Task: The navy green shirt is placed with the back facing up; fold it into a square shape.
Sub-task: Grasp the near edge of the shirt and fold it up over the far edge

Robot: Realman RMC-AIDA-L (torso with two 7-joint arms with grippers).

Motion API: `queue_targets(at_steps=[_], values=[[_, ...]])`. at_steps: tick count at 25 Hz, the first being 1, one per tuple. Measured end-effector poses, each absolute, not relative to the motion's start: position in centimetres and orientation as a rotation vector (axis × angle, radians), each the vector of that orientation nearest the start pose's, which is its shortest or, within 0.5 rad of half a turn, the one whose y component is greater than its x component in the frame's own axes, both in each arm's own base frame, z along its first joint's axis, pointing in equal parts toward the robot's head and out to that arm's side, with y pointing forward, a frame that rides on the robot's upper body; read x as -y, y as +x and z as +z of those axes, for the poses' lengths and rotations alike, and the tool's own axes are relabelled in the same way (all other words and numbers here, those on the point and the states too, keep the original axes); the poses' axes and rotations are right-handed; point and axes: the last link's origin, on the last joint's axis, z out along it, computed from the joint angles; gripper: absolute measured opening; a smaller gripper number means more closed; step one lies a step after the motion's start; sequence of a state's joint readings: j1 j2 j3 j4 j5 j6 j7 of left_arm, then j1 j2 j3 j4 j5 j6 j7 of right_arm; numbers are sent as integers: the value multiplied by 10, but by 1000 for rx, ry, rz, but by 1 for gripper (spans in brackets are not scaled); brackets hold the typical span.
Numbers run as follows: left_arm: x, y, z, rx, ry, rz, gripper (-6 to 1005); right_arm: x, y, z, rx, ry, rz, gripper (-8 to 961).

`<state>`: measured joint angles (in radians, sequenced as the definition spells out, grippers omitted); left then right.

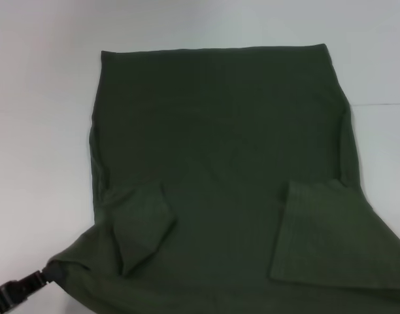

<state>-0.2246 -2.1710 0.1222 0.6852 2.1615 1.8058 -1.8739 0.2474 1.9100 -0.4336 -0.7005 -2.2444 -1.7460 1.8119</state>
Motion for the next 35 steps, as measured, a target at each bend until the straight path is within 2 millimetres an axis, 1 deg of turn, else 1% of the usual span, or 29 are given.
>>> queue_targets(at_steps=[4,7,9,13,16,18,21,24,30,33,35], values=[[-202,-348,17,1719,-2004,-1170,26,-216,388,90,-1553,-2324,546,49],[-203,-348,17,1714,-2009,-1168,26,-216,389,91,-1554,-2314,557,49],[-207,-346,19,1706,-2020,-1168,26,-218,387,91,-1547,-2315,564,49],[-221,-340,22,1673,-2047,-1176,26,-233,381,92,-1514,-2308,594,49],[-241,-332,26,1634,-2082,-1187,26,-251,373,95,-1471,-2307,625,49],[-257,-326,30,1604,-2106,-1189,26,-265,366,99,-1431,-2310,648,49],[-288,-314,36,1544,-2143,-1173,26,-289,352,105,-1359,-2322,682,50],[-316,-303,43,1488,-2158,-1153,27,-316,335,112,-1282,-2334,701,50],[-374,-283,61,1373,-2063,-1137,27,-368,308,121,-1186,-2272,691,50],[-398,-271,64,1317,-1999,-1156,27,-392,295,120,-1145,-2230,685,50],[-410,-265,61,1288,-1960,-1173,27,-406,290,119,-1130,-2185,690,49]])
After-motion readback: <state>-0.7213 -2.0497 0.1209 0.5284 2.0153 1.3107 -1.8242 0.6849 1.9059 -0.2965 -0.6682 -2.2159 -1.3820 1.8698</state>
